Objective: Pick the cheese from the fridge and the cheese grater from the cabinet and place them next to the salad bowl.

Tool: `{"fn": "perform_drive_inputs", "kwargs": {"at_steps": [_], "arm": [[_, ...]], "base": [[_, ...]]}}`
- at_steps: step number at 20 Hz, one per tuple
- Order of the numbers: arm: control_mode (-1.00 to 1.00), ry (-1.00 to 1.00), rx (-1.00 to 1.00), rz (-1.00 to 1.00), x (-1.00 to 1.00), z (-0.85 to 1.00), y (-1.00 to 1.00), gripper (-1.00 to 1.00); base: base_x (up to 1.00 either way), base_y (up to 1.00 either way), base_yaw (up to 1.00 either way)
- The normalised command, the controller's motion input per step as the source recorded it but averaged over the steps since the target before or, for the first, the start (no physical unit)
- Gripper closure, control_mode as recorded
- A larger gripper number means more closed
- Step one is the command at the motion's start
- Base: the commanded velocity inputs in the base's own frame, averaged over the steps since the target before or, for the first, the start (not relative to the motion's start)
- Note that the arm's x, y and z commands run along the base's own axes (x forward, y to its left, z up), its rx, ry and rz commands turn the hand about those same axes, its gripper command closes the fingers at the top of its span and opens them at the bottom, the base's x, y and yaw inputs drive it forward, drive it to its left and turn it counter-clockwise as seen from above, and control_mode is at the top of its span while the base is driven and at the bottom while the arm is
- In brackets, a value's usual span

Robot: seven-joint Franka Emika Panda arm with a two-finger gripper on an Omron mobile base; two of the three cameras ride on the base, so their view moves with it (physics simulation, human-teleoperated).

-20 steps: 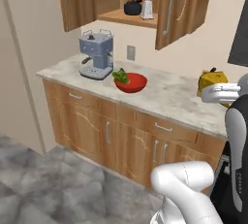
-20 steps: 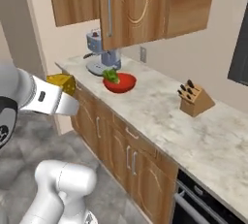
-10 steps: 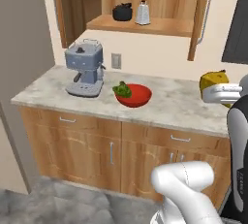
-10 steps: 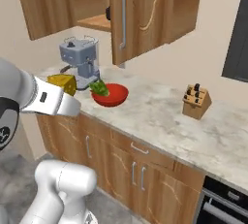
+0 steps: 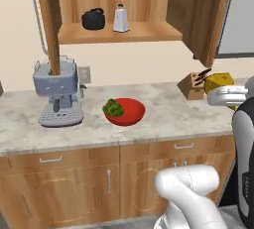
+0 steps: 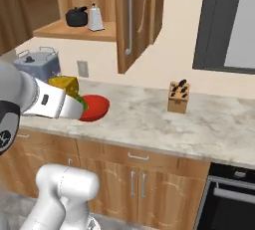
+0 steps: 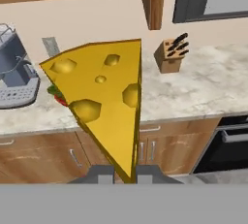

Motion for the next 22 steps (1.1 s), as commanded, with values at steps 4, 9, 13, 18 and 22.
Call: {"fn": "perform_drive_inputs", "kwargs": {"at_steps": [4, 9, 13, 18, 22], "arm": [[1.00, 0.00, 0.00, 0.00, 0.00, 0.00, 0.00, 1.00], [1.00, 0.00, 0.00, 0.00, 0.00, 0.00, 0.00, 1.00], [1.00, 0.00, 0.00, 0.00, 0.00, 0.00, 0.00, 1.00], [1.00, 0.00, 0.00, 0.00, 0.00, 0.00, 0.00, 1.00], [-1.00, 0.01, 0.00, 0.00, 0.00, 0.00, 0.00, 1.00]], "base": [[0.63, 0.86, -0.58], [0.21, 0.59, -0.17], [0.00, 0.00, 0.00], [0.00, 0.00, 0.00], [0.00, 0.00, 0.00]]}}
